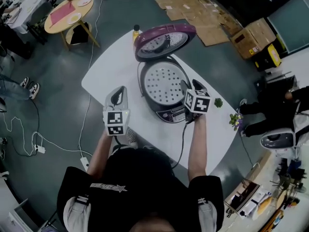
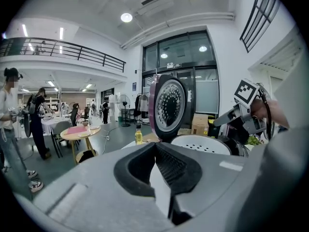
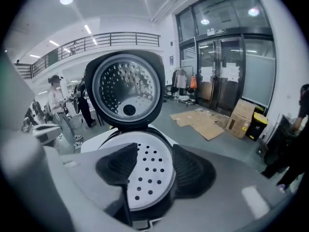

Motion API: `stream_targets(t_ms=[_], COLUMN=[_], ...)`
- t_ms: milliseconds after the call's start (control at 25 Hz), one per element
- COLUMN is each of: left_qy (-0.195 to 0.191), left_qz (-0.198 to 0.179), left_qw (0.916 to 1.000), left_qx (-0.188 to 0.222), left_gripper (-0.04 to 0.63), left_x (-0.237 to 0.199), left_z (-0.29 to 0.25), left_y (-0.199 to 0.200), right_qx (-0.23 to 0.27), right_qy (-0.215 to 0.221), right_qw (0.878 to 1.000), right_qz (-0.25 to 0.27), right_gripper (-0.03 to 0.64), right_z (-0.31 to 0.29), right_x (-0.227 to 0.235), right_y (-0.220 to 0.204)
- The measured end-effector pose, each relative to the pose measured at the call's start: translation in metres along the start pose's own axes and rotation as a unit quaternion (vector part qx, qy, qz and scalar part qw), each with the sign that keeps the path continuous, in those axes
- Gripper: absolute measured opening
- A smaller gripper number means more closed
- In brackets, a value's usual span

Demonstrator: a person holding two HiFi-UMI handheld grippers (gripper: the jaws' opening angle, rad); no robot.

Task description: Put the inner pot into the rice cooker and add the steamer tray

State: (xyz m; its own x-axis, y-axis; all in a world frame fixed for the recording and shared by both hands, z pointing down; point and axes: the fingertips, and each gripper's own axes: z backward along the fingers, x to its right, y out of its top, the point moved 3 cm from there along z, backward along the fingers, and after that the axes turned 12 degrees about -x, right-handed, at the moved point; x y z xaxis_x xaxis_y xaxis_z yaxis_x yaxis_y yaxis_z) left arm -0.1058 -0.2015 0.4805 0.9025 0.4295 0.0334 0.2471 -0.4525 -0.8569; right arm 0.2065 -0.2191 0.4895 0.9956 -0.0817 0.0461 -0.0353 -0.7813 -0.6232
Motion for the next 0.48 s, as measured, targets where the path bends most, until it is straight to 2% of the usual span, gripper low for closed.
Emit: stream_targets(t_ms=[240,480], left_qy=[-0.033,-0.067], left_qz=[-0.033,-0.064], left_qw=[0.9988,0.9954], left_qx=[0.014,0.026], left_gripper=[0.011,0.011], left_x=[0.008,0.024], left_z=[0.006,0.008], left_y=[0.007,0.015], right_qx=[0.042,0.089], right_qy=[-0.017,-0.054], right_qw=[0.999,0.992], right_qz=[-0.030,-0.066], right_gripper=[0.232,0.232], right_z=[0.038,0.080], right_x=[-0.003,0.001], right_y=[-0.015,-0.042])
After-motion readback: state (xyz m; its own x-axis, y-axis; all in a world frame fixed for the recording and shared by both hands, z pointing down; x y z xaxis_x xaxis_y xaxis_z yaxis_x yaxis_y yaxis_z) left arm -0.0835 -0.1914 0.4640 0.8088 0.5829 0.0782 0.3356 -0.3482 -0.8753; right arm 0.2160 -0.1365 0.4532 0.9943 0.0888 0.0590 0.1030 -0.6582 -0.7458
